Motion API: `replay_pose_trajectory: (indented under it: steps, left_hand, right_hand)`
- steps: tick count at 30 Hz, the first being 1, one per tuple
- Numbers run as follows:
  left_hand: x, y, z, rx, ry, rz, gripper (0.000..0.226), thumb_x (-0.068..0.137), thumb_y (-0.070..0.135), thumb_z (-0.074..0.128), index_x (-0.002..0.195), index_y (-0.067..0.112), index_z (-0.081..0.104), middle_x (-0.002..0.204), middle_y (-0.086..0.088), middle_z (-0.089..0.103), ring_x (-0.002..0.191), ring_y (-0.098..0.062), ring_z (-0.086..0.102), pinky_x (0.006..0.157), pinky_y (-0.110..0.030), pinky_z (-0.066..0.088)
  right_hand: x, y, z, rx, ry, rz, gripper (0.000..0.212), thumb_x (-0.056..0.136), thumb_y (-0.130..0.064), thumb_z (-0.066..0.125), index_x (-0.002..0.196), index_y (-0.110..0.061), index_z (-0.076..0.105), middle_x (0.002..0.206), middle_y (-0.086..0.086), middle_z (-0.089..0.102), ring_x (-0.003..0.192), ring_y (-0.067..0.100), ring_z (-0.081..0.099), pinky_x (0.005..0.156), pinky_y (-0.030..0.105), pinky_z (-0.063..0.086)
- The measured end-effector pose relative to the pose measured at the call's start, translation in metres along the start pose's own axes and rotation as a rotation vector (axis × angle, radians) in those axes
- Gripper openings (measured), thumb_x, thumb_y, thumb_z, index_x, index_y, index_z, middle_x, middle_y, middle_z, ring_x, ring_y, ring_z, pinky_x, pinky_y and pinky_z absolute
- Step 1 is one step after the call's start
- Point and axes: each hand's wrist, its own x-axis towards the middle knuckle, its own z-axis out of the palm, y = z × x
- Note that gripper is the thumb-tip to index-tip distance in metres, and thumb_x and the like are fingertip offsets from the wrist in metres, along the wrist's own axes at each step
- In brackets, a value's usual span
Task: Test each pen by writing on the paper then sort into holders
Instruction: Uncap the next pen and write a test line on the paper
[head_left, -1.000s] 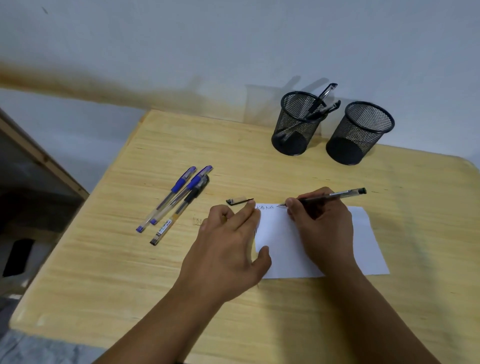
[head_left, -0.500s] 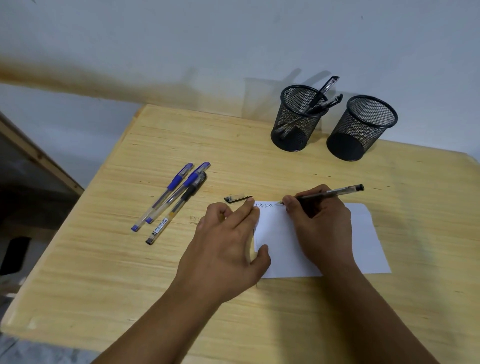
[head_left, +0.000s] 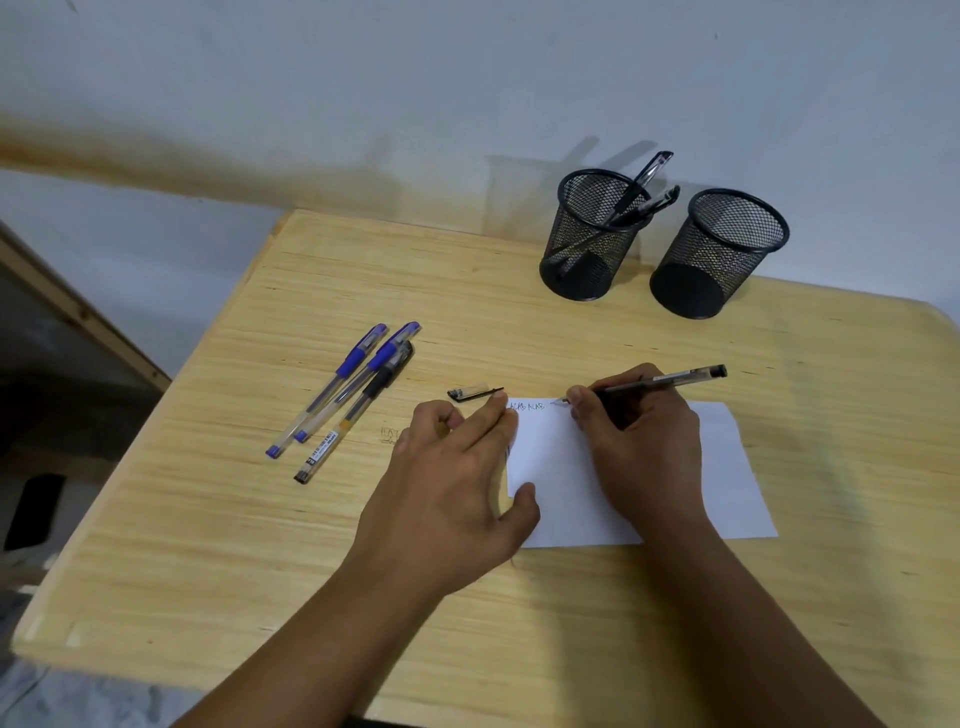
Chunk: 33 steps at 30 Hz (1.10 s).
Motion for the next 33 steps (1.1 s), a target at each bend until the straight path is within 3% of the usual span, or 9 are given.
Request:
replay_pose_trajectory:
  steps: [4, 20, 26, 33]
  left_hand:
    - [-0.0001, 0.0006, -0.001, 0.009, -0.003, -0.002, 0.067, 0.081, 0.057, 0.046, 0.14, 0.026, 0.05, 0.15, 0.016, 0.044, 0.114, -0.018, 0.037, 0.086, -0.036, 0.043]
    - [-0.0007, 0.0044, -0.0016, 0.007, -0.004, -0.01, 0.064, 0.084, 0.058, 0.046, 0.142, 0.029, 0.046, 0.153, 0.019, 0.038, 0.113, -0.014, 0.029, 0.093, -0.037, 0.045]
    - [-0.0019, 0.0042, -0.0034, 0.001, 0.0, -0.01, 0.064, 0.085, 0.056, 0.046, 0.143, 0.029, 0.045, 0.154, 0.019, 0.037, 0.114, -0.015, 0.029, 0.093, -0.036, 0.044]
    - [-0.0016, 0.0034, -0.0018, 0.004, 0.0, -0.006, 0.066, 0.085, 0.056, 0.045, 0.144, 0.027, 0.045, 0.153, 0.017, 0.038, 0.114, -0.015, 0.029, 0.094, -0.038, 0.044]
  right_hand:
    - [-0.0004, 0.0004, 0.0002, 0.001, -0.004, -0.012, 0.013, 0.087, -0.03, 0.072, 0.088, -0.022, 0.062, 0.076, -0.018, 0.066, 0.071, -0.009, 0.062, 0.062, 0.006, 0.04]
    - [0.0012, 0.0047, 0.0009, 0.055, 0.022, -0.071, 0.015, 0.087, -0.023, 0.072, 0.083, -0.016, 0.059, 0.072, -0.008, 0.072, 0.07, 0.002, 0.07, 0.071, 0.024, 0.055]
    - [0.0007, 0.0063, 0.0021, 0.052, 0.062, -0.119, 0.015, 0.088, -0.022, 0.072, 0.087, -0.013, 0.06, 0.069, -0.015, 0.068, 0.068, -0.001, 0.069, 0.068, 0.013, 0.051]
    - [0.002, 0.0087, 0.0022, 0.107, 0.051, -0.107, 0.015, 0.088, -0.021, 0.072, 0.086, -0.012, 0.06, 0.069, -0.013, 0.069, 0.068, 0.0, 0.07, 0.072, 0.025, 0.058]
